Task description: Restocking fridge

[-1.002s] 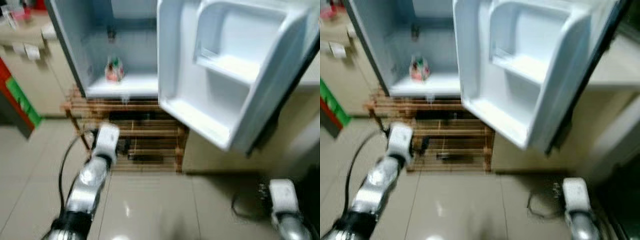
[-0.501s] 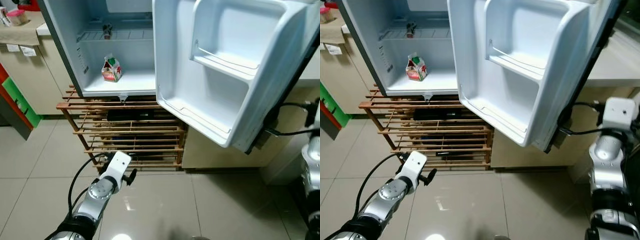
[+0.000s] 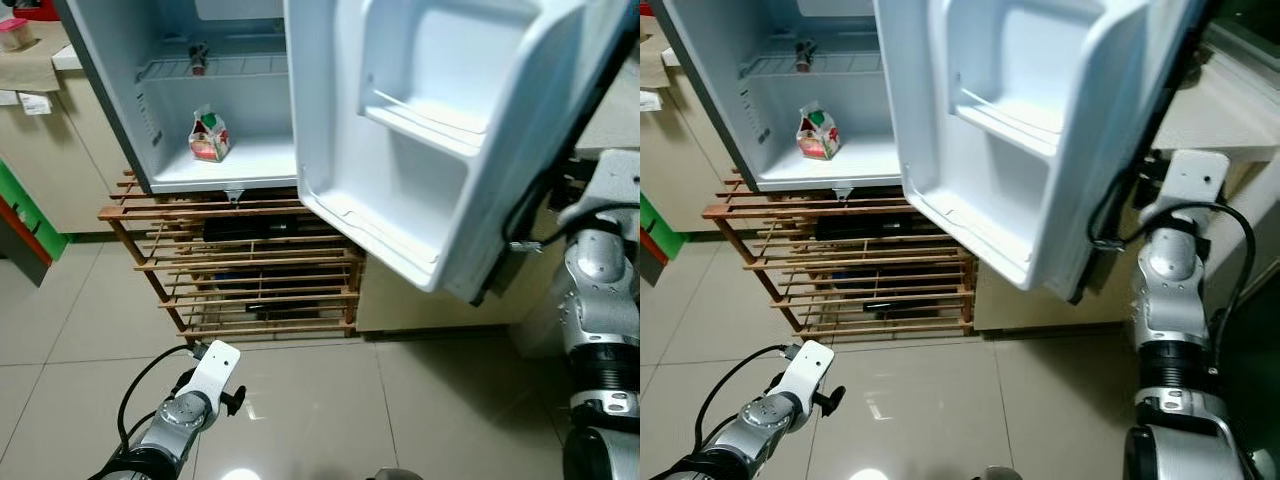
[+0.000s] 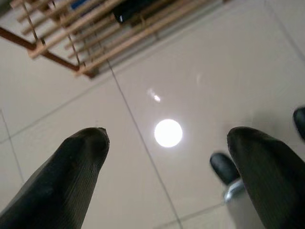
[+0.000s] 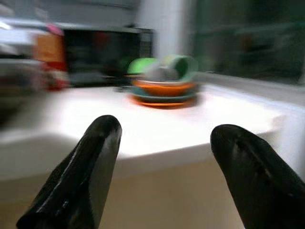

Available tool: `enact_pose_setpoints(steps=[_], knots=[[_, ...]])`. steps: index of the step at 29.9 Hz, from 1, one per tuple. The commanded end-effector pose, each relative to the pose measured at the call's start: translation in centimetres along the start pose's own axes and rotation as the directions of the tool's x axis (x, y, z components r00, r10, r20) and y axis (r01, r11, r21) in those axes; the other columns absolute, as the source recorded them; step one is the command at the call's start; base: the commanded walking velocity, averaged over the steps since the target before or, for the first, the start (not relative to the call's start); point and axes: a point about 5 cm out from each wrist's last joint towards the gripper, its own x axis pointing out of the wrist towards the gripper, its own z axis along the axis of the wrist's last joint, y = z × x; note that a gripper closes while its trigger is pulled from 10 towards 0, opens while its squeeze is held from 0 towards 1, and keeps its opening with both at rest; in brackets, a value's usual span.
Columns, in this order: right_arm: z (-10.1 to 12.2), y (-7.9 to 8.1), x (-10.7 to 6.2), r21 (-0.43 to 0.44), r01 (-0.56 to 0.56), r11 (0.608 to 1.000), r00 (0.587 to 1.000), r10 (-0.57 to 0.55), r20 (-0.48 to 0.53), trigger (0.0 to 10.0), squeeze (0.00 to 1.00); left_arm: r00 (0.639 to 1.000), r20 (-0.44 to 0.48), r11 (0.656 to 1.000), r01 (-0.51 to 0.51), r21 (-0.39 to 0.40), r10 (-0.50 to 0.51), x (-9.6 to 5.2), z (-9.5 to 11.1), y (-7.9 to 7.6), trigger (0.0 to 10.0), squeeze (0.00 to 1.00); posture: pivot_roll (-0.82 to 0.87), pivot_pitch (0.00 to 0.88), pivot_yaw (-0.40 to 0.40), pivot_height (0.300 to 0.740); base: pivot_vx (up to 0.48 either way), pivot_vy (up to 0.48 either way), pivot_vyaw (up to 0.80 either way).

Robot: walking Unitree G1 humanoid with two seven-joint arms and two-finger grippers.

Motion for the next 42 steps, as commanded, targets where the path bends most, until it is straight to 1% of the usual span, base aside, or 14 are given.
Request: enact_pose_setpoints(steps=[1, 5, 11, 14, 20, 22, 23, 24, 25, 28, 32, 34, 37, 42], knots=[[2.5, 4.7, 0.1, 0.099, -0.229, 0.968, 0.973, 0.225, 0.053, 10.0, 0.00, 0.999, -0.050, 1.000, -0.016, 0.004, 0.016, 0.0, -0.6, 0.2, 10.0, 0.00, -0.10, 0.000, 0.014, 0.740, 0.000, 0.000, 0.00], [3.3, 7.3, -1.0, 0.191, -0.371, 0.909, 0.928, 0.367, 0.056, 10.0, 0.00, 0.995, -0.098, 1.000, -0.002, 0.006, 0.003, -0.1, -1.6, -0.1, 10.0, 0.00, -0.09, 0.000, 0.005, 0.740, 0.000, 0.000, 0.00], [5.9, 12.5, -7.5, 0.422, -0.797, 0.432, 0.521, 0.846, 0.117, 10.0, 0.00, 0.990, -0.139, 1.000, 0.002, -0.004, -0.002, -0.2, -2.8, -0.6, 10.0, 0.00, -0.08, 0.000, -0.005, 0.740, 0.000, 0.000, 0.00], [5.7, 11.7, -8.1, 0.471, -0.802, 0.368, 0.471, 0.874, 0.118, 10.0, 0.00, 0.989, -0.147, 1.000, 0.016, -0.012, -0.018, -0.3, -3.1, -0.7, 10.0, 0.00, -0.08, 0.000, -0.002, 0.740, 0.000, 0.000, 0.00], [4.8, 9.8, -6.2, 0.505, -0.718, 0.479, 0.589, 0.804, 0.075, 10.0, 0.00, 0.991, -0.130, 1.000, 0.014, -0.008, -0.014, -0.2, -2.6, -1.0, 10.0, 0.00, -0.08, 0.000, 0.007, 0.740, 0.000, 0.000, 0.00], [3.4, 8.1, -4.4, 0.409, -0.596, 0.691, 0.746, 0.665, -0.038, 10.0, 0.00, 0.998, -0.061, 1.000, -0.020, -0.005, 0.020, 0.1, -1.1, -0.7, 10.0, 0.00, -0.08, 0.000, 0.009, 0.740, 0.000, 0.000, 0.00], [3.4, 8.1, -4.4, 0.409, -0.596, 0.691, 0.746, 0.665, -0.038, 10.0, 0.00, 0.998, -0.061, 1.000, -0.020, -0.005, 0.020, 0.1, -1.1, -0.7, 10.0, 0.00, -0.08, 0.000, 0.009, 0.740, 0.000, 0.000, 0.00], [1.6, 5.9, -2.8, 0.173, -0.432, 0.885, 0.878, 0.457, -0.145, 10.0, 0.00, 0.995, 0.066, 0.997, -0.070, -0.032, 0.072, 0.3, 1.5, 0.2, 10.0, 0.00, -0.08, 0.000, 0.009, 0.740, 0.000, 0.000, 0.00], [1.0, 5.0, -2.5, 0.142, -0.360, 0.922, 0.912, 0.380, -0.153, 10.0, 0.00, 0.985, 0.143, 0.994, -0.087, -0.067, 0.096, 0.2, 3.0, 0.9, 10.0, 0.00, -0.08, 0.000, 0.009, 0.740, 0.000, 0.000, 0.00], [0.0, 3.9, -2.5, 0.173, -0.258, 0.951, 0.944, 0.286, -0.166, 10.0, 0.00, 0.936, 0.318, 0.983, -0.111, -0.148, 0.154, -0.2, 6.8, 2.3, 10.0, 0.00, -0.07, 0.000, 0.001, 0.740, 0.000, 0.000, 0.00], [-3.1, 3.6, -4.0, 0.039, -0.207, 0.978, 0.955, 0.211, -0.210, 10.0, 0.00, 0.645, 0.715, 0.950, -0.056, -0.308, 0.269, -4.5, 16.8, 3.9, 10.0, 0.00, -0.06, 0.000, -0.017, 0.740, 0.000, 0.000, 0.00], [-3.4, 3.6, -4.3, 0.027, -0.203, 0.979, 0.956, 0.204, -0.210, 10.0, 0.00, 0.611, 0.742, 0.947, -0.039, -0.318, 0.275, -5.1, 17.5, 3.9, 10.0, 0.00, -0.06, 0.000, -0.017, 0.740, 0.000, 0.000, 0.00], [-5.7, 4.0, -6.0, 0.020, -0.223, 0.975, 0.944, 0.221, -0.243, 10.0, 0.00, 0.348, 0.889, 0.941, 0.049, -0.334, 0.297, -10.4, 21.7, 3.5, 10.0, 0.00, -0.05, 0.000, -0.023, 0.740, 0.000, 0.000, 0.00], [-5.7, 3.8, -6.1, 0.033, -0.202, 0.979, 0.954, 0.204, -0.221, 10.0, 0.00, 0.328, 0.885, 0.929, 0.056, -0.366, 0.329, -11.8, 22.0, 3.6, 10.0, 0.00, -0.04, 0.000, -0.017, 0.740, 0.088, 0.000, 0.00]])
